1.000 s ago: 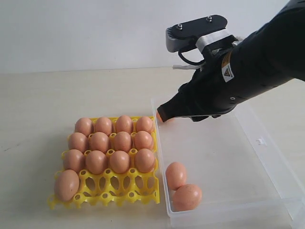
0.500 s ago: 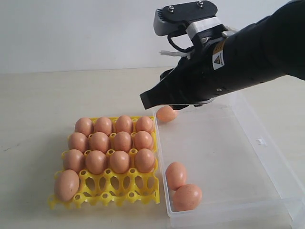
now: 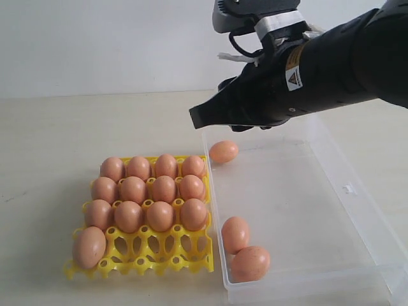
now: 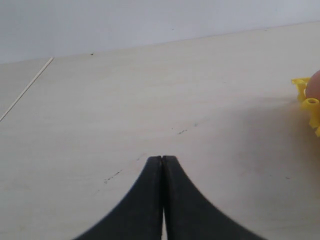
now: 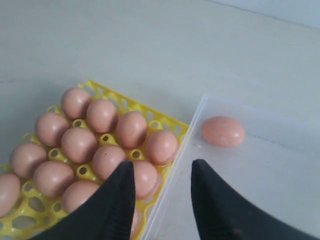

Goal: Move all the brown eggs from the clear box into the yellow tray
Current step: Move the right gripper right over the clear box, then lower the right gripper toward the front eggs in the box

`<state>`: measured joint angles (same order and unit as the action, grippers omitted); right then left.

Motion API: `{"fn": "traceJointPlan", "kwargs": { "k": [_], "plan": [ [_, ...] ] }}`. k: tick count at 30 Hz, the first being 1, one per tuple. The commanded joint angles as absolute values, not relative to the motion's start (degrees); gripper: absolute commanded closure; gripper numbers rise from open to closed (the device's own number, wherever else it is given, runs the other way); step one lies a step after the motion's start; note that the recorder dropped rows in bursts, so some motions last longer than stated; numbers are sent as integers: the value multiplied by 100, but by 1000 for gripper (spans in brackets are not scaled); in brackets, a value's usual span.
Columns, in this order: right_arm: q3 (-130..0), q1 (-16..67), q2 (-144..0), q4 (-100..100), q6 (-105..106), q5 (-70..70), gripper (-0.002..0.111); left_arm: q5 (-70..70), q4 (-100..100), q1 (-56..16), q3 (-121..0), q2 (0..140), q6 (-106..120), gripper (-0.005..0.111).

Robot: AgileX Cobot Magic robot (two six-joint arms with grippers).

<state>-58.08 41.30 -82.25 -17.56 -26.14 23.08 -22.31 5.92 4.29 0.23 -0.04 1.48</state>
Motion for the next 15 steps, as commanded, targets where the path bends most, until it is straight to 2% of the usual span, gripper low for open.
{"fn": "traceJointPlan", "kwargs": {
  "k": [1,11,15],
  "plan": [
    [-5837,4129,-8130,-2305,-3175,2274,70,-2179,590,400,0,0,126,107],
    [-5837,4129,-8076,-2448,-3150,2616,70,-2179,590,400,0,0,126,107],
    [-5837,3896,-8076,-2040,-2955,2658,70,-2179,590,400,0,0,126,107]
  ]
}}
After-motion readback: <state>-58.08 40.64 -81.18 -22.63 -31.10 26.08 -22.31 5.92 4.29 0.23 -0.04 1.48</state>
